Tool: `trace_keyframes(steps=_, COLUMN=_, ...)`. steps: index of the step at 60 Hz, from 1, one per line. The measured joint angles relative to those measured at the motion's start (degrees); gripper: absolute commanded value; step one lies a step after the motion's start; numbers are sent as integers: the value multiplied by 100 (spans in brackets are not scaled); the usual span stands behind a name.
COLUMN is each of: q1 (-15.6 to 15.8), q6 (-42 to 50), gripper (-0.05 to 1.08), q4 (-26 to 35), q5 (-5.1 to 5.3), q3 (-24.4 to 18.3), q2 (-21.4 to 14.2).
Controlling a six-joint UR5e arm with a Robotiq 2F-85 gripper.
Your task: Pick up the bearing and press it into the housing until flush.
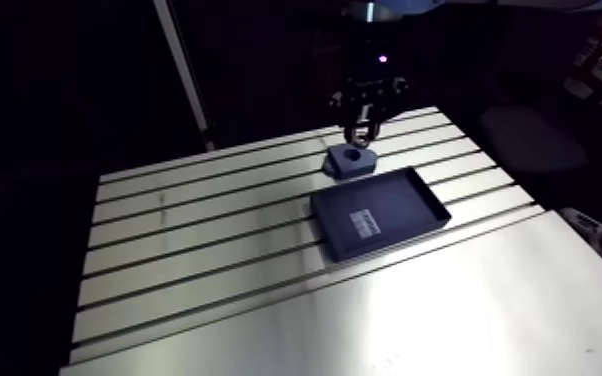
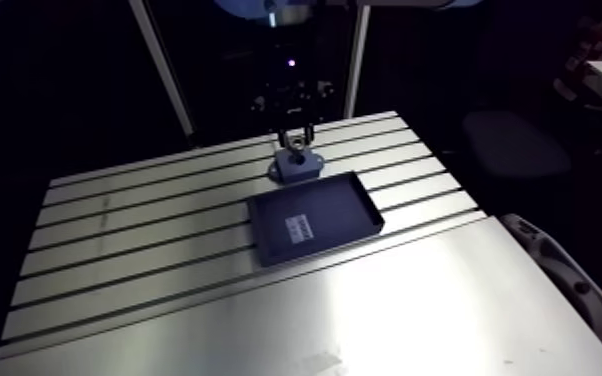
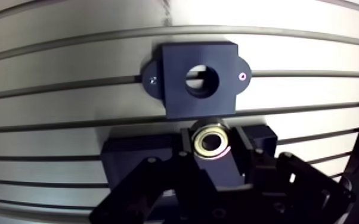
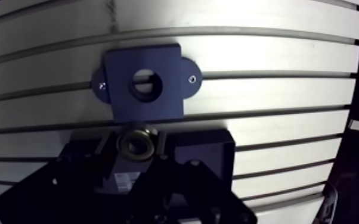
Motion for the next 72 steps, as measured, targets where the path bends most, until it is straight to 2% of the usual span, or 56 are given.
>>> trace_keyframes(steps=14, q1=16, q6=-1, gripper=72, q4=-94, q5=-49, q3=-202, q2=235)
trace_keyframes(steps=31, q1=23, q6=8, gripper=72, q4=-154, q5=-55, q3=-285, q2=378)
trace_keyframes(steps=49, q1=31, q6=2, gripper=72, q4=-319, q5=10, q3=-307, q2=564)
trace_keyframes(steps=72, q1=26, q6=-8, gripper=72, q4=-355, q5=33, q3=-297, q2=651)
